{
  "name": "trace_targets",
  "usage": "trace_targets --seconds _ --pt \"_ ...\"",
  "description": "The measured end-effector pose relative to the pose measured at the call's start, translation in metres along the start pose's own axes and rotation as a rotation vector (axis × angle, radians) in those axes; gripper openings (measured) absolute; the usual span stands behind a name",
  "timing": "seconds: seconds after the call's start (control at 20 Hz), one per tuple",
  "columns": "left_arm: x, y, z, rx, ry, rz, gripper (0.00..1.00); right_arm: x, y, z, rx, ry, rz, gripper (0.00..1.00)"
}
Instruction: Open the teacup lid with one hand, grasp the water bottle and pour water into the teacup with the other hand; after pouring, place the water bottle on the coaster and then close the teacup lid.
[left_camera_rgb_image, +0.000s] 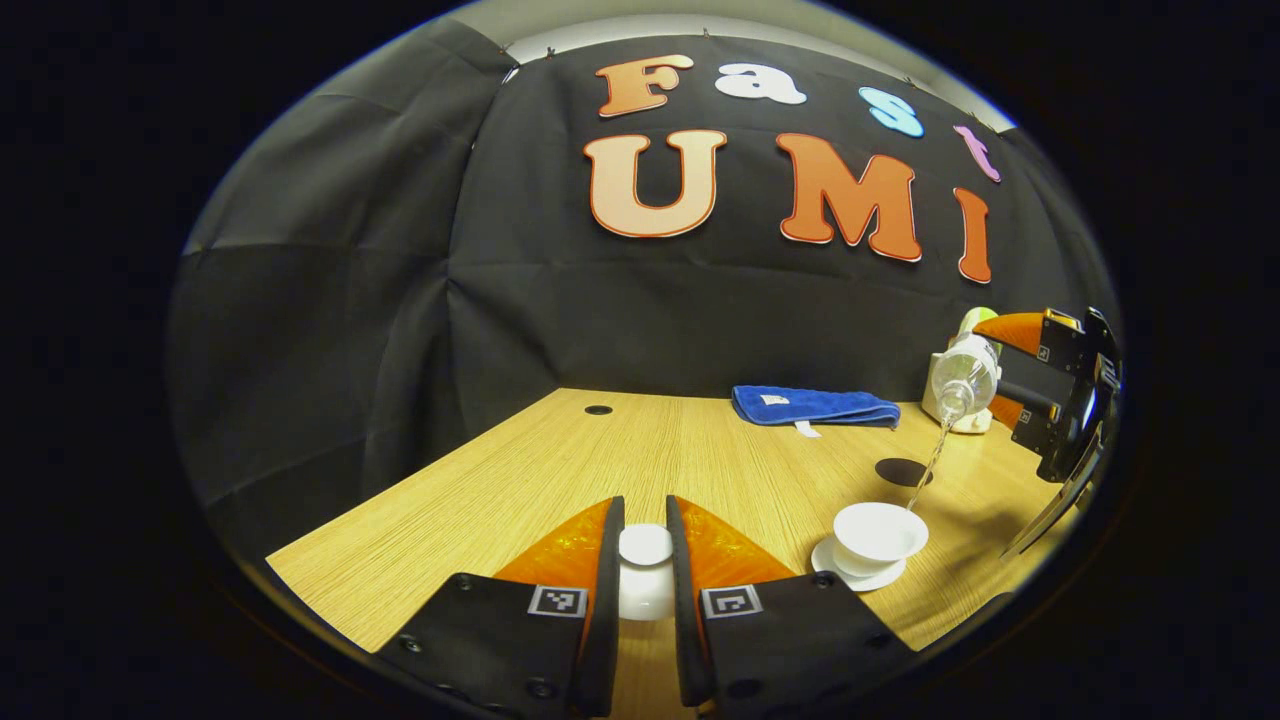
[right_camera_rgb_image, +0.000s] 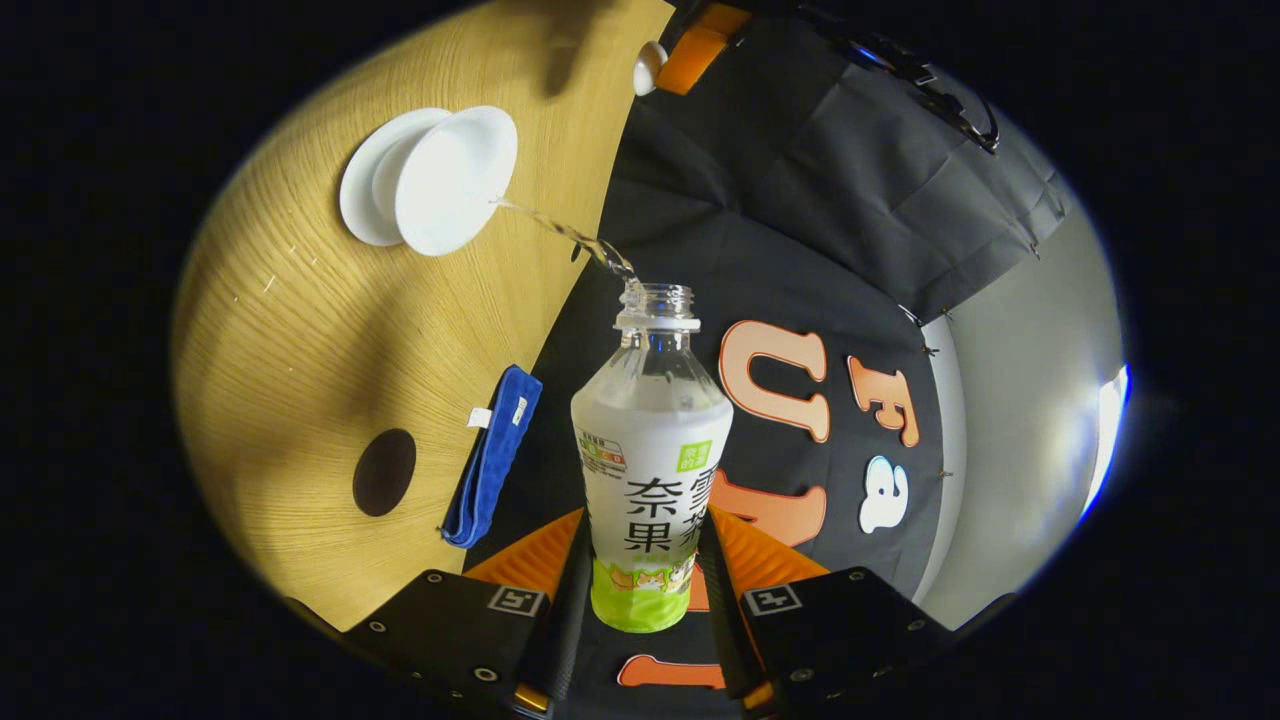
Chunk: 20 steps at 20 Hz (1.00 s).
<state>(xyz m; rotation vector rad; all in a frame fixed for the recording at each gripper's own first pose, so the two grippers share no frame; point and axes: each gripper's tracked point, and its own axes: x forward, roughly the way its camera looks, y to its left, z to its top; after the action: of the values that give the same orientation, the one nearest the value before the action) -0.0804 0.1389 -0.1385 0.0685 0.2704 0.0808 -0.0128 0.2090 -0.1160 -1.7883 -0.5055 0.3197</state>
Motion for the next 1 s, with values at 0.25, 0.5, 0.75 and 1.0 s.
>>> trace_targets --seconds 0.25,0.5,0.75,1.0 --pt "0.0 -0.001 -0.004 0.004 0.012 -0.009 0.28 -0.001 -0.005 0.001 -0.052 -0.007 -0.061 0.55" --pt "0.0 -0.004 -0.005 0.003 0.013 -0.02 0.28 -0.002 -0.007 0.005 -0.09 -0.038 -0.096 0.58" --pt "0.001 -0.004 -0.01 0.012 0.027 -0.025 0.28 0.0 -0.008 0.009 -0.145 -0.063 -0.091 0.58" --pt "0.001 -0.006 -0.011 0.015 0.027 -0.031 0.28 0.009 -0.002 0.022 -0.194 -0.107 -0.09 0.58"
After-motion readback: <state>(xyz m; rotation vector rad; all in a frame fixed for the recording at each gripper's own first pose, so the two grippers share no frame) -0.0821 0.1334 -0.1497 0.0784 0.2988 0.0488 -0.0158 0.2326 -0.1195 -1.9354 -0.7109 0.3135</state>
